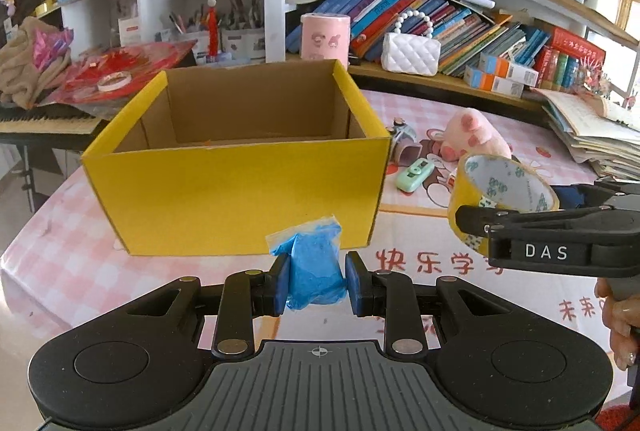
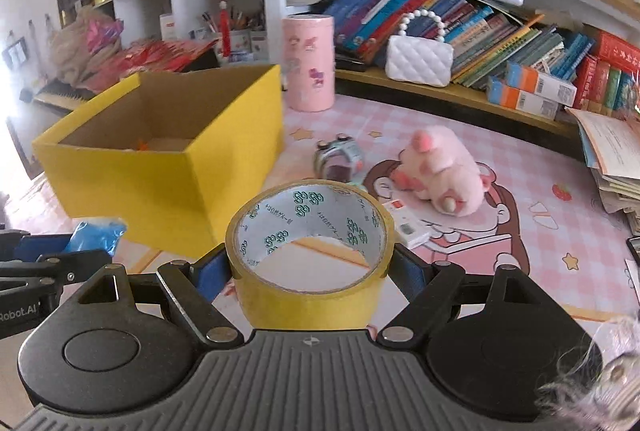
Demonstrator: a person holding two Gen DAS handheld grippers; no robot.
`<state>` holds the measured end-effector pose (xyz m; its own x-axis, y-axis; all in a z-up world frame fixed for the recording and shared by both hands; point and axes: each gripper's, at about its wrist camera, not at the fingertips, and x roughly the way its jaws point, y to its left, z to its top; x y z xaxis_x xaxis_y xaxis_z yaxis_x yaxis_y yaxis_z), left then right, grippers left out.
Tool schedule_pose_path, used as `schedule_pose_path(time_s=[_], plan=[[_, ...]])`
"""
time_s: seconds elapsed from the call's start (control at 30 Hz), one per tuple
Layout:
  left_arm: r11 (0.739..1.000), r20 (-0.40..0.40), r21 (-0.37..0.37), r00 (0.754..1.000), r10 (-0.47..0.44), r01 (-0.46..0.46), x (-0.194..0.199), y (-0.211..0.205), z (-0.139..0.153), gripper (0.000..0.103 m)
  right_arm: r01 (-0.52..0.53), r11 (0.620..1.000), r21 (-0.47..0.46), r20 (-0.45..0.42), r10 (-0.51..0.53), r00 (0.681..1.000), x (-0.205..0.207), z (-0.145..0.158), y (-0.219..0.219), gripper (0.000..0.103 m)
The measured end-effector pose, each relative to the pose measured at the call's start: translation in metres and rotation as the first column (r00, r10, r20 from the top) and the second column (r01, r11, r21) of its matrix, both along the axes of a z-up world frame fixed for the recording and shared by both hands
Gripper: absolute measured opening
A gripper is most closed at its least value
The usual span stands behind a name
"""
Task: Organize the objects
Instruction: 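Carry the blue bag in the left tool while the right tool carries the tape to the box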
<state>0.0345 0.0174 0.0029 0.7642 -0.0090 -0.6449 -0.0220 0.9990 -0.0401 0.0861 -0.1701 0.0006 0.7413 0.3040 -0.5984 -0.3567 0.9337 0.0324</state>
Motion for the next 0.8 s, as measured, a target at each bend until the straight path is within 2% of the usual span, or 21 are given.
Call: schedule_pose_path(time_s=[0.47, 0.8], plan=[[0.998, 0.005, -0.057, 0.999, 0.038, -0.038, -0.043, 0.061, -0.002, 0.027, -0.073, 0.996, -0.049, -0.020, 0.072, 0.997, -0.053, -0.002, 0.063, 0.082], [0.997, 0.009, -0.073, 0.999, 0.041, -0.040, -0.054, 0.084, -0.004, 0.027, -0.100, 0.993, -0.067, -0.011, 0.100, 0.995, -0.072, -0.003, 0.094, 0.082]])
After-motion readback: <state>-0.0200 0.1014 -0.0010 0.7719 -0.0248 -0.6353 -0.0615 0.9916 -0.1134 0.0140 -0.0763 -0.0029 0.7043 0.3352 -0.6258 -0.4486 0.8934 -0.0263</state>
